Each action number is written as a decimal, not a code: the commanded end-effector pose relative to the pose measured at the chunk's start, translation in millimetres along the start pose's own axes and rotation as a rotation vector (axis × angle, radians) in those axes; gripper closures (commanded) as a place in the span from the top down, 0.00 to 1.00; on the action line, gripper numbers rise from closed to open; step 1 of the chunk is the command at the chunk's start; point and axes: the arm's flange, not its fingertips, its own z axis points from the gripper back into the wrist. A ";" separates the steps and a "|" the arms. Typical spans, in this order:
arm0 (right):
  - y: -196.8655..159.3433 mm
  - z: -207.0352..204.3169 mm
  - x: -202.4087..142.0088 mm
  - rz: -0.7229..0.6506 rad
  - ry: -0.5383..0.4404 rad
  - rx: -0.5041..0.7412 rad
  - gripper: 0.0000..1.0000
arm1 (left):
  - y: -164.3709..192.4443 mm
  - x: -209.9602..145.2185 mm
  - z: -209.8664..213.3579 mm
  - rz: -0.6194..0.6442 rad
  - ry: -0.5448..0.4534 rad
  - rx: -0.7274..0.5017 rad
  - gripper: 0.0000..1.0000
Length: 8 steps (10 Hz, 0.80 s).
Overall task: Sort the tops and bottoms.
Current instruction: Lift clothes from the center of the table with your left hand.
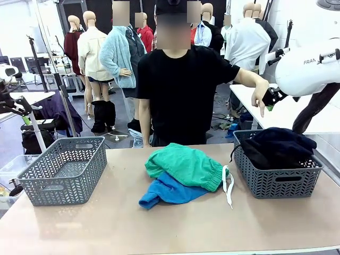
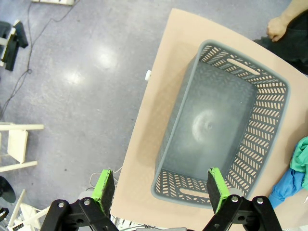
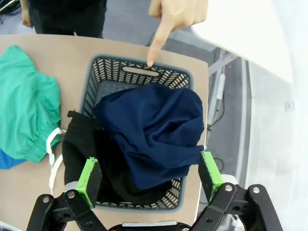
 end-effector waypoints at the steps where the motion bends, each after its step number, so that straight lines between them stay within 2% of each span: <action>1: -0.2 2.2 0.3 -0.004 -0.011 -0.001 1.00 | -0.1 -1.8 0.2 0.016 -0.001 0.024 1.00; 5: -0.2 1.6 0.4 0.000 -0.003 -0.001 1.00 | -0.1 -1.8 0.2 0.016 -0.001 0.024 1.00; 6: -25.5 6.2 -5.1 -0.047 -0.002 -0.036 1.00 | 0.0 0.0 0.0 0.000 0.000 0.000 1.00; 8: -99.9 12.3 -28.1 -0.238 0.004 -0.099 1.00 | -21.8 -11.4 7.1 -0.134 -0.053 -0.023 1.00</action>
